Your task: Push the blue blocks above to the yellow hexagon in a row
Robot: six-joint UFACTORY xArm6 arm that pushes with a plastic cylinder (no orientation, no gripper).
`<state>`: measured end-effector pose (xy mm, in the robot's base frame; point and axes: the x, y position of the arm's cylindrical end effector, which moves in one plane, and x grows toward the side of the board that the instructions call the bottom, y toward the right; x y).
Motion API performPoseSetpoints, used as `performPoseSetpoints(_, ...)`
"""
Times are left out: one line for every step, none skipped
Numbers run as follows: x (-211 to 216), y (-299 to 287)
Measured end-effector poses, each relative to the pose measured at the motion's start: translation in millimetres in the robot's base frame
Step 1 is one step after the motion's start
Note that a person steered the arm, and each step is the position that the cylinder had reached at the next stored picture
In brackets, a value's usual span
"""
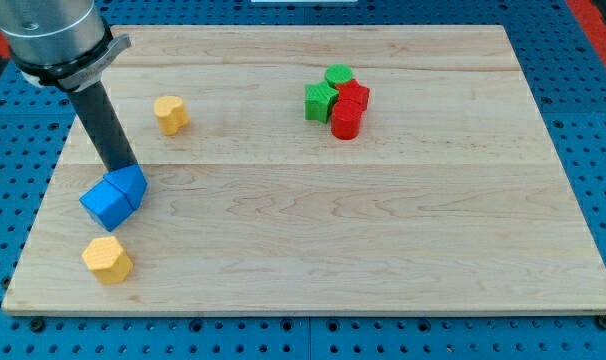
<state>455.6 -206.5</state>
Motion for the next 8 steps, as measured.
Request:
performPoseSetpoints(6, -8)
performPoseSetpoints(24, -14)
performPoseSetpoints(36, -18)
performPoseSetpoints(36, -51)
performPoseSetpoints(47, -67)
performPoseSetpoints(67, -40)
performPoseSetpoints(77, -32)
performPoseSetpoints(63, -53)
